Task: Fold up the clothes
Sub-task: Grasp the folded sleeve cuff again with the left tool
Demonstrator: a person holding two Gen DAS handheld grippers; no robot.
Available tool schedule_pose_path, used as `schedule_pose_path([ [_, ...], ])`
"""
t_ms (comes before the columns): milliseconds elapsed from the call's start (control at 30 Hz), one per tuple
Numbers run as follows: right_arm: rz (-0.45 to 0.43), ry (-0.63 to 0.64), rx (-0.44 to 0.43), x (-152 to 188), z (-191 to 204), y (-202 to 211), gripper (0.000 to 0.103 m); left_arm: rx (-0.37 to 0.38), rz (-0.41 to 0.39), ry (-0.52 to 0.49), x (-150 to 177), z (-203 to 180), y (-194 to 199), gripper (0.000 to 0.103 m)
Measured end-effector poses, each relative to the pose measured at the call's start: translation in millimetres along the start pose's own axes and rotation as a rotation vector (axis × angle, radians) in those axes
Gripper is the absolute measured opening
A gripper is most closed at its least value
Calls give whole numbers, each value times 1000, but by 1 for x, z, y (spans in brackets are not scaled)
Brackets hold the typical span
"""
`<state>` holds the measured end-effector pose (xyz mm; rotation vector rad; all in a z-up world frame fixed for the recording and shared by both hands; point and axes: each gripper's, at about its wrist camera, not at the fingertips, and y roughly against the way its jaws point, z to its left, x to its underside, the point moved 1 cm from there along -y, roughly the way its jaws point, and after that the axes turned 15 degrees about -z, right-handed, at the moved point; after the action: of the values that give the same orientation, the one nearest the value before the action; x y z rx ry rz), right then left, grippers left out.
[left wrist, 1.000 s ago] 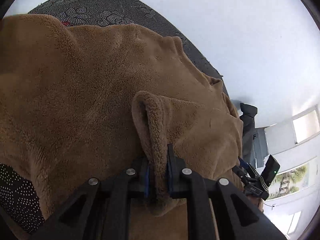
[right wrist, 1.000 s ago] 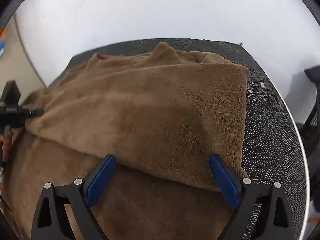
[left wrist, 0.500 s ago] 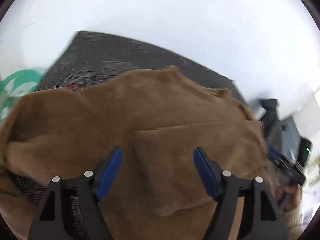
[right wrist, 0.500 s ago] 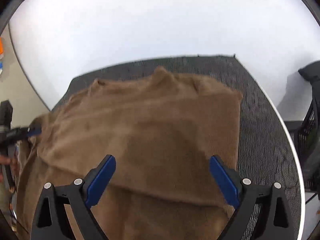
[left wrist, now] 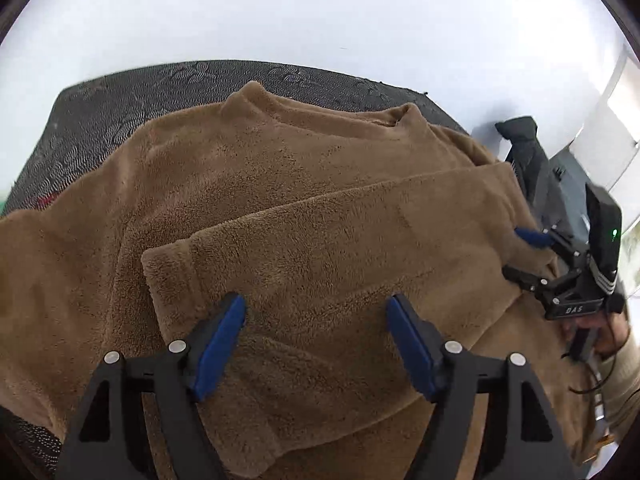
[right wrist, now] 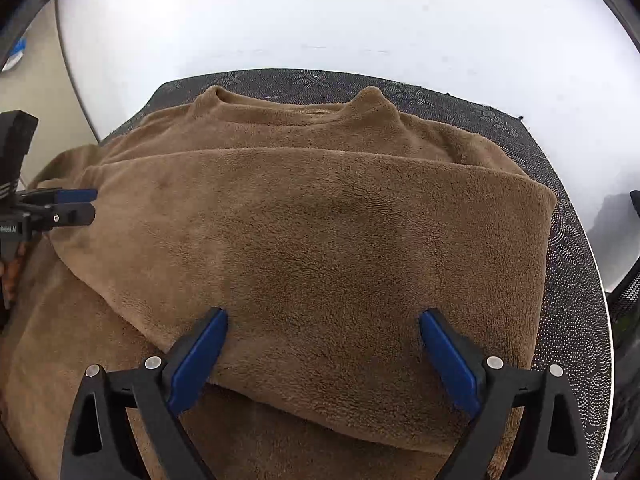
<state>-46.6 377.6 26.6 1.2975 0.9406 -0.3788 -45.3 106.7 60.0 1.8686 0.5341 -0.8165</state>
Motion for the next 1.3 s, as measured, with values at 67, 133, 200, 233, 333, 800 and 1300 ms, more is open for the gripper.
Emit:
schedule_pose_path([
  [67,5,14,21,-1,5,-4,102,-11,-6,-25,1,-3,0,78],
  [133,6,4,14,-1,2,-3,102,-8,-7,-12,2,-3,0,78],
  [200,5,5,15,-1,1,-3,102,4,-8,34,0,1,6,78],
  [233,5,6,16,-1,1,-4,102,10,-11,58,0,2,10,78],
  [333,5,6,15,-1,0,-3,102,27,-34,104,-1,3,34,78],
  [800,15,-3,-13,-25,47,13,102,92,-7,192,26,20,59,82],
  [1300,79,41,140,-40,-36,17,102,114,26,128,-23,-3,5,86],
])
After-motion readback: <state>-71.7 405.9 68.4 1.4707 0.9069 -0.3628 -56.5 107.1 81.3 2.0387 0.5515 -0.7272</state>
